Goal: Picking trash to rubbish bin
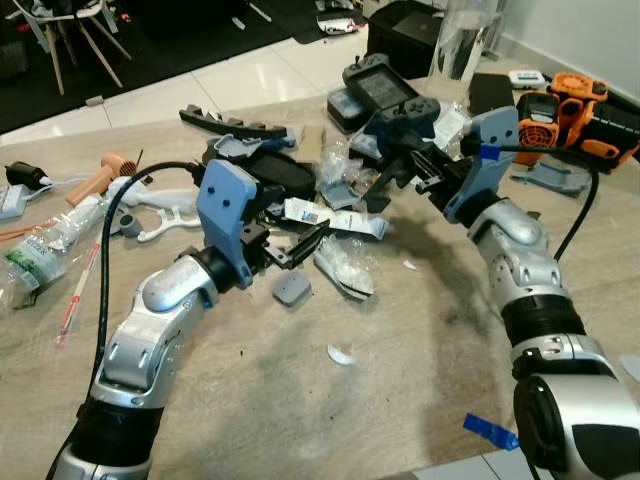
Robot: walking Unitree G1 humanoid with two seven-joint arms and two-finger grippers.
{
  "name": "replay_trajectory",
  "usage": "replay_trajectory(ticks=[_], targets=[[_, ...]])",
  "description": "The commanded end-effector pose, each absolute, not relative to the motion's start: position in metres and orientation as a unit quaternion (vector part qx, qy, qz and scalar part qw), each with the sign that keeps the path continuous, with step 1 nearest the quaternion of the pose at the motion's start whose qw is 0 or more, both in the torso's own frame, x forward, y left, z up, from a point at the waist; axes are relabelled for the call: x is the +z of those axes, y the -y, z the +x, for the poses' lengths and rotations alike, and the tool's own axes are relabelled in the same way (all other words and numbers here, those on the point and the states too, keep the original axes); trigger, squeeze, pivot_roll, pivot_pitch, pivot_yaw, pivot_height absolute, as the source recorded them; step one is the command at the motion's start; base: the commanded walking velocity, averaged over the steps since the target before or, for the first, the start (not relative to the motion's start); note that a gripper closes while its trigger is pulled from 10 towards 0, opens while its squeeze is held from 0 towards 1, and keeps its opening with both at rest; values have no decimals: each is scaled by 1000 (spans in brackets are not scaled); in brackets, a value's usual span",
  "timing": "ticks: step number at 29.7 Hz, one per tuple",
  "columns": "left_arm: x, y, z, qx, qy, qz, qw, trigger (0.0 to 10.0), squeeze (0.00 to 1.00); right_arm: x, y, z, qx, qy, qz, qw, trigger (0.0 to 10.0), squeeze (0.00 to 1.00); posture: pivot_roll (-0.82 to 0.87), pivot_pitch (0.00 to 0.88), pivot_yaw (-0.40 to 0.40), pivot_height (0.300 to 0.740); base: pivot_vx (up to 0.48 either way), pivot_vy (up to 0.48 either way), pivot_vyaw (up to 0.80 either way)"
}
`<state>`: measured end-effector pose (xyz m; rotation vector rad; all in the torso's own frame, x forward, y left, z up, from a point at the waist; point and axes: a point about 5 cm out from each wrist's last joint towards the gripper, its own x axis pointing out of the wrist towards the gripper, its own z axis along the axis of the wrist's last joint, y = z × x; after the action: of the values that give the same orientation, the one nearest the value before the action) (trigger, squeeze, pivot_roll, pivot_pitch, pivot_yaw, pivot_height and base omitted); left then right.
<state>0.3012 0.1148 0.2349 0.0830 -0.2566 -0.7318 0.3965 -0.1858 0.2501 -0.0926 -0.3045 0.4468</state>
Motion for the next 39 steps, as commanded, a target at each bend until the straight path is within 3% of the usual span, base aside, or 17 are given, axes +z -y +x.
replay_trajectory(ticks=[1,12,17,27,31,33,39], targets=[[235,-119,298,-353,125,41,926,10000,0,239,173,398,256,139,-58,955,10000,0,69,260,100,740,0,0,0],[235,-116,297,-358,125,39,924,10000,0,211,153,390,381,88,-48,919,10000,0,57,240,97,740,0,0,0],[237,-115,297,-360,131,37,923,10000,0,215,158,388,387,107,-30,915,10000,0,53,228,90,740,0,0,0],[246,-117,299,-357,149,2,922,10000,0,315,159,362,419,280,17,864,10000,0,30,201,90,740,0,0,0],[238,-125,309,-294,129,48,946,10000,0,333,172,364,337,298,31,893,10000,0,26,196,85,740,0,0,0],[231,-135,316,-247,112,51,961,10000,0,324,180,366,275,287,12,917,10000,0,22,189,80,740,0,0,0],[224,-163,320,-130,117,60,983,10000,0,288,191,356,155,270,0,950,10000,0,-2,167,85,740,0,0,0]])
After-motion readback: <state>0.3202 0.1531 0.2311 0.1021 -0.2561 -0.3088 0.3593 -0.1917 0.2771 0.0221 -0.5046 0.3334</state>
